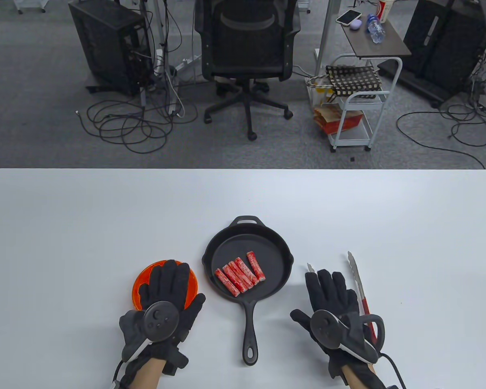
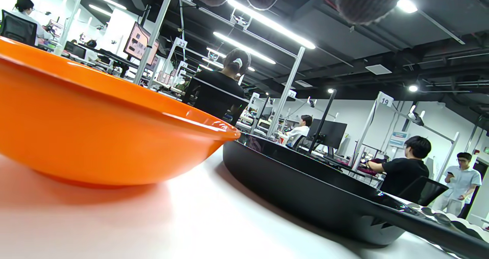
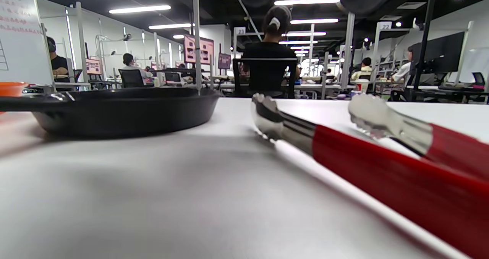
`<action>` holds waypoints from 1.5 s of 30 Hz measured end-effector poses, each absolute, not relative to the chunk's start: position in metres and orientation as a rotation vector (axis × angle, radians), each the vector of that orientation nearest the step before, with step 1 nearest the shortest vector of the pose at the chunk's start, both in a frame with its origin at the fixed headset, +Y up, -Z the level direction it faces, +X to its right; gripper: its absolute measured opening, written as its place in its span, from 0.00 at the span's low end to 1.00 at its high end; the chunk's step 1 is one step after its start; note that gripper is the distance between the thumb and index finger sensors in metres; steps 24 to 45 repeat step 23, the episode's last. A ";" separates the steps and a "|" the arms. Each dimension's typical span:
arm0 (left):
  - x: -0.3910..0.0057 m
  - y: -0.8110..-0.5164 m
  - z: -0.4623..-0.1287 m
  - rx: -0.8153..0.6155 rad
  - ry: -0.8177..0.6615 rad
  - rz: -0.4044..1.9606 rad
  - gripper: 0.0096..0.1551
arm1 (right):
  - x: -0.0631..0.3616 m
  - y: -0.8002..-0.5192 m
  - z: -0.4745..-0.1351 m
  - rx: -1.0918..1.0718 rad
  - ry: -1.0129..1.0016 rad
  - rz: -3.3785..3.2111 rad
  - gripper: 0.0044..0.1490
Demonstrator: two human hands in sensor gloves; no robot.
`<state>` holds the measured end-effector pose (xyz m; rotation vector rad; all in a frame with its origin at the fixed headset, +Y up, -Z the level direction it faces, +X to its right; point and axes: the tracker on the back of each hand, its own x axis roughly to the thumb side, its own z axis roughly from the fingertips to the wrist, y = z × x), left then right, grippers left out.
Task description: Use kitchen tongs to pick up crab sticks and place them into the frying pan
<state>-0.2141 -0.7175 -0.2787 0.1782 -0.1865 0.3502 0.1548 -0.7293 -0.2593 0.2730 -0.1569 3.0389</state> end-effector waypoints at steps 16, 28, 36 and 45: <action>-0.213 -0.718 -0.279 0.160 -0.185 0.345 0.49 | 0.155 -0.731 -0.260 0.263 -0.133 3.046 0.55; -0.212 -0.718 -0.279 0.155 -0.189 0.344 0.49 | 0.154 -0.731 -0.260 0.262 -0.117 3.051 0.55; -0.212 -0.718 -0.279 0.155 -0.189 0.344 0.49 | 0.154 -0.731 -0.260 0.262 -0.117 3.051 0.55; -0.212 -0.718 -0.279 0.155 -0.189 0.344 0.49 | 0.154 -0.731 -0.260 0.262 -0.117 3.051 0.55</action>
